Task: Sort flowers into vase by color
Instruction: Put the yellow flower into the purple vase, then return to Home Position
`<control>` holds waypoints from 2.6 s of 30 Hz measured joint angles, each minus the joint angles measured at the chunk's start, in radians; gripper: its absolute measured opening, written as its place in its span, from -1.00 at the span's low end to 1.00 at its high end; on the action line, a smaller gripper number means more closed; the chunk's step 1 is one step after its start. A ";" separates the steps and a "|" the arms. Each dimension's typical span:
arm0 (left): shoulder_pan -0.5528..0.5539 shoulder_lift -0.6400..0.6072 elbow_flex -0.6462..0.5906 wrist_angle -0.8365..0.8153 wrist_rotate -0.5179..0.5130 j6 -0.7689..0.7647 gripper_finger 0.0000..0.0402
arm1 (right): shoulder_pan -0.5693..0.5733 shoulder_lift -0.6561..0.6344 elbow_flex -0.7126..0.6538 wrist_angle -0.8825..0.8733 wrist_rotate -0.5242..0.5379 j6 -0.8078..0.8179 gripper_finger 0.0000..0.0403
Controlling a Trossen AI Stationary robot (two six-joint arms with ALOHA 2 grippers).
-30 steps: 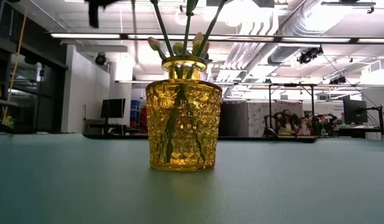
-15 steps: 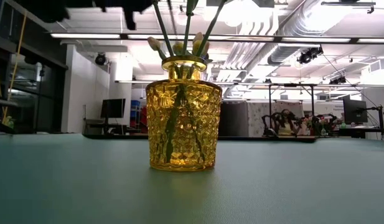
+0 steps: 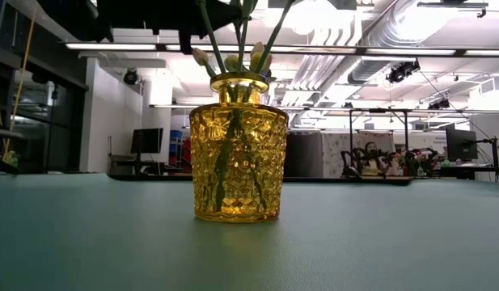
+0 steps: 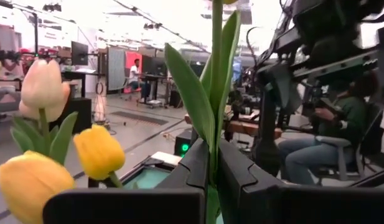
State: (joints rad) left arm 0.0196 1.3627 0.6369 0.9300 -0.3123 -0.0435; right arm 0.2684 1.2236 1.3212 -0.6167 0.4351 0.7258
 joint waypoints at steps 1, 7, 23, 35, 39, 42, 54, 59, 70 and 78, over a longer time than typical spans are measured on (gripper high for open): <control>0.002 0.005 0.000 -0.003 0.001 -0.004 -1.00 | 0.000 0.000 0.000 0.000 0.000 0.000 0.74; 0.001 0.038 0.000 -0.015 0.017 -0.015 -1.00 | 0.000 0.000 0.000 0.000 0.000 0.000 0.74; -0.001 0.048 0.000 -0.158 0.043 -0.103 -0.71 | 0.000 0.000 0.000 0.000 0.000 -0.008 0.74; -0.001 -0.088 0.000 -0.393 0.146 -0.165 0.15 | 0.000 0.000 0.000 0.000 -0.020 -0.008 0.74; -0.001 -0.187 0.000 -0.545 0.146 -0.165 0.30 | 0.000 0.000 0.000 0.000 -0.021 -0.002 0.74; -0.001 -0.265 0.000 -0.647 0.146 -0.165 0.35 | 0.000 0.000 0.000 0.000 -0.020 -0.001 0.74; -0.001 -0.521 0.000 -0.845 0.146 -0.137 0.36 | 0.000 -0.001 0.000 0.000 -0.026 -0.009 0.74; -0.001 -0.573 0.000 -0.849 0.145 -0.120 0.36 | 0.000 -0.005 0.000 -0.009 -0.041 -0.024 0.74; -0.001 -0.605 0.000 -0.856 0.119 -0.130 0.36 | 0.000 -0.023 0.000 -0.040 -0.108 -0.035 0.74; -0.001 -0.605 0.000 -0.855 0.119 -0.137 0.36 | 0.001 -0.023 0.000 -0.056 -0.158 -0.035 0.74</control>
State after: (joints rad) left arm 0.0185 0.7582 0.6369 0.0746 -0.1932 -0.1810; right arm 0.2691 1.2007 1.3213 -0.6731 0.2774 0.6907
